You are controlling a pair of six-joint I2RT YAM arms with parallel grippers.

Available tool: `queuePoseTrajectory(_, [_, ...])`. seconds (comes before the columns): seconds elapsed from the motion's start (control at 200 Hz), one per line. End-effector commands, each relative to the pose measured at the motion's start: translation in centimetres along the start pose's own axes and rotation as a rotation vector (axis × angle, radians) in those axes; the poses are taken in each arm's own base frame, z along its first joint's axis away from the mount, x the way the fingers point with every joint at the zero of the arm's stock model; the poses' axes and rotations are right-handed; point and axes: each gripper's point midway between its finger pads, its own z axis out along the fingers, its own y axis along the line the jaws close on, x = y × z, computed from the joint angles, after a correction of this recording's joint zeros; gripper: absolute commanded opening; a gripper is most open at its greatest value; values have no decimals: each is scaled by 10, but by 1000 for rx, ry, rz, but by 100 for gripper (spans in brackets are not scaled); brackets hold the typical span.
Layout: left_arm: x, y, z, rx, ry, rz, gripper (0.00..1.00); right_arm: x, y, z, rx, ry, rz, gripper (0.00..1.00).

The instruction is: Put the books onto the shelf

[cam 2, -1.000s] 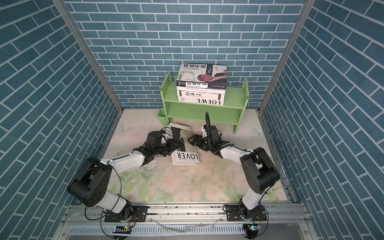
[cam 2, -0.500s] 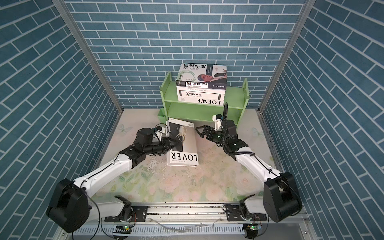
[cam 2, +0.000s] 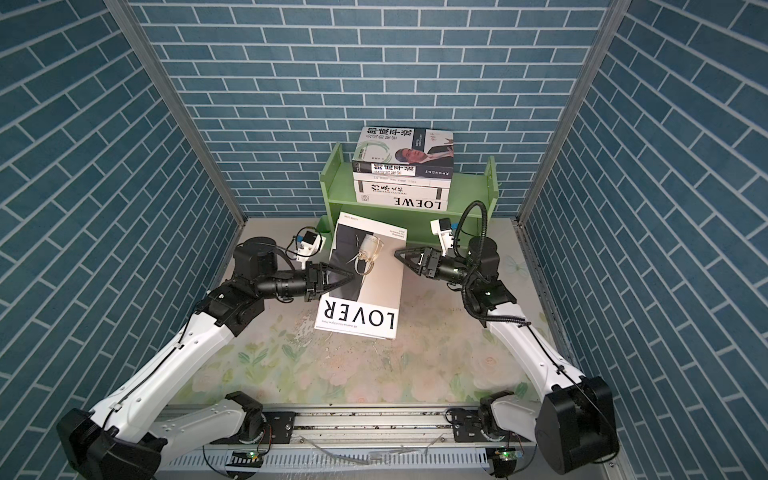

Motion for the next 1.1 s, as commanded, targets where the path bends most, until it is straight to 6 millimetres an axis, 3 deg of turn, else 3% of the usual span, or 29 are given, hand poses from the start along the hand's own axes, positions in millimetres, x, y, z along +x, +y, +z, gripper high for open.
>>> queuePoseTrajectory(0.0, [6,-24,-4,80,66,26,41,6,34,-7,-109,38,-36,94])
queuePoseTrajectory(0.435, [12,-54,-8,193,132,41,41,8,35,0,-133,136,44,91])
queuePoseTrajectory(0.685, [16,-51,-8,199,153,37,41,-1,27,2,-120,130,61,90])
queuePoseTrajectory(0.855, [14,-49,-4,206,164,38,41,-9,33,-4,-143,121,70,89])
queuePoseTrajectory(1.095, [10,-50,0,212,180,36,41,-6,25,-1,-157,145,158,82])
